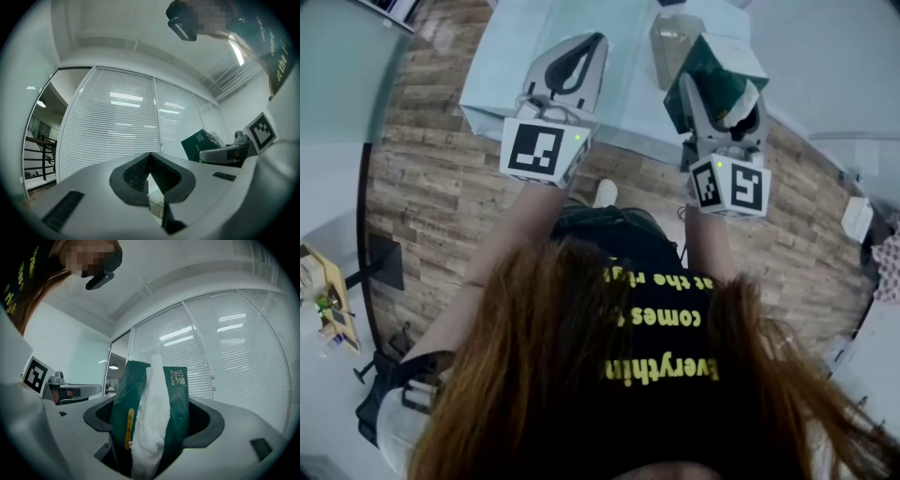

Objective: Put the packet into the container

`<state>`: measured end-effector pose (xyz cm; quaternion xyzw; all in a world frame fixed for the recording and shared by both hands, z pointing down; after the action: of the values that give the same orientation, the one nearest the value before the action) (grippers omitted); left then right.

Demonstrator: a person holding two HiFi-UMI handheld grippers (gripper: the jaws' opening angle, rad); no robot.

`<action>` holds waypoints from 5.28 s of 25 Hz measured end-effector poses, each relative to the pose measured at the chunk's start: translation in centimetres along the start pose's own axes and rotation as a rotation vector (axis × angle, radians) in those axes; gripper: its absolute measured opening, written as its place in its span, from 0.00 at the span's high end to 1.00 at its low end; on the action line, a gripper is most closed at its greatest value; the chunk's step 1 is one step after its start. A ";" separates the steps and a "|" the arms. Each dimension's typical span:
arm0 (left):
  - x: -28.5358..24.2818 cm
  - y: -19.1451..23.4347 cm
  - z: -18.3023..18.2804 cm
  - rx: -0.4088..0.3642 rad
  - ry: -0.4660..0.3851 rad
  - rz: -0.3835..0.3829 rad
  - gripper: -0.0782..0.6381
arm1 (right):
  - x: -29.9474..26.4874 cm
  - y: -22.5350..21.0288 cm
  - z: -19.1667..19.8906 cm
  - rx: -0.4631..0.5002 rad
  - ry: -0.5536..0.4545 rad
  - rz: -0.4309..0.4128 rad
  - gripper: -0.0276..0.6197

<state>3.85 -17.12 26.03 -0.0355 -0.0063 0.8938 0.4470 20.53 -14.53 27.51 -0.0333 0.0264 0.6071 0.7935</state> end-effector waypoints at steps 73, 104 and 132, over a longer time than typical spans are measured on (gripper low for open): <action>-17.5 13.4 3.0 0.059 0.052 0.093 0.89 | -18.0 -6.6 1.0 -0.008 0.092 0.160 0.34; -20.5 12.0 2.8 0.071 0.058 0.034 0.89 | -22.4 -10.7 10.2 -0.028 0.542 -0.058 0.34; -20.3 12.4 3.0 0.082 0.066 0.018 0.89 | -22.0 -11.1 18.9 -0.143 0.868 -0.079 0.34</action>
<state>5.92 -40.72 29.67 -0.0465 0.0455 0.8957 0.4399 25.53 -36.95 48.40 -0.3408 0.3139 0.5064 0.7273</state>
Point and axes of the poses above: the fingertips, and each gripper's own axes: x backward along the fingers, y to its left, z out of its underside, the point moved 1 cm from there along x, backward along the fingers, and after that the axes turned 13 degrees about y, right-handed, at the moved point
